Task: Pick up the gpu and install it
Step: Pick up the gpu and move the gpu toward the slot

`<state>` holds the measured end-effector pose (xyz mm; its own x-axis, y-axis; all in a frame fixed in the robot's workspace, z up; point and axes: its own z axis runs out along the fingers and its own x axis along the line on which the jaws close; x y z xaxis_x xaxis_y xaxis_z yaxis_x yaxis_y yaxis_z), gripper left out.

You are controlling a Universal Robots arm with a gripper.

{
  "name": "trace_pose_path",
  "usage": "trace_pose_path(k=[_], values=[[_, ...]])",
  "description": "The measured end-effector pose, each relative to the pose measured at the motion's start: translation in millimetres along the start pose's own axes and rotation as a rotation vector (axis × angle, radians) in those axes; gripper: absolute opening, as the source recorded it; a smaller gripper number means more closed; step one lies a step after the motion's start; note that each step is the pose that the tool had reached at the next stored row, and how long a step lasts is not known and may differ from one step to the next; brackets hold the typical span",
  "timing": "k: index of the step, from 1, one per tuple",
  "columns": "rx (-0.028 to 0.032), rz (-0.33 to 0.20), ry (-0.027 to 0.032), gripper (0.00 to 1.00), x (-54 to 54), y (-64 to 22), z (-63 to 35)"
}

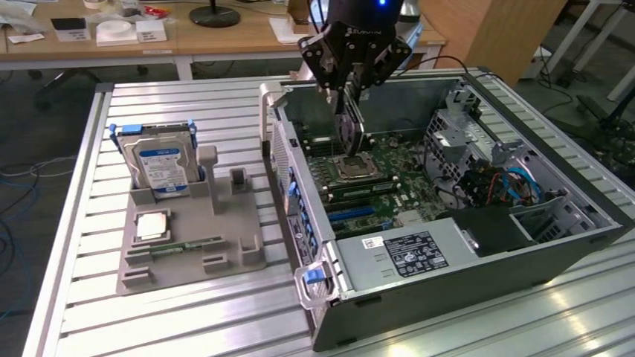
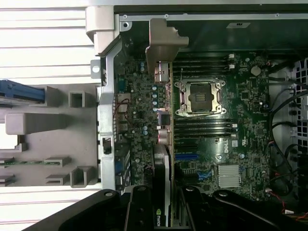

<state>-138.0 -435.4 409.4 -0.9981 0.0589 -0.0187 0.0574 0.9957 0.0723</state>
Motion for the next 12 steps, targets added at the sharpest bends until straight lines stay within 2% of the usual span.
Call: trace_pose_path(k=[12], values=[[0.0, 0.0, 0.0, 0.27, -2.9, 0.1, 0.1]])
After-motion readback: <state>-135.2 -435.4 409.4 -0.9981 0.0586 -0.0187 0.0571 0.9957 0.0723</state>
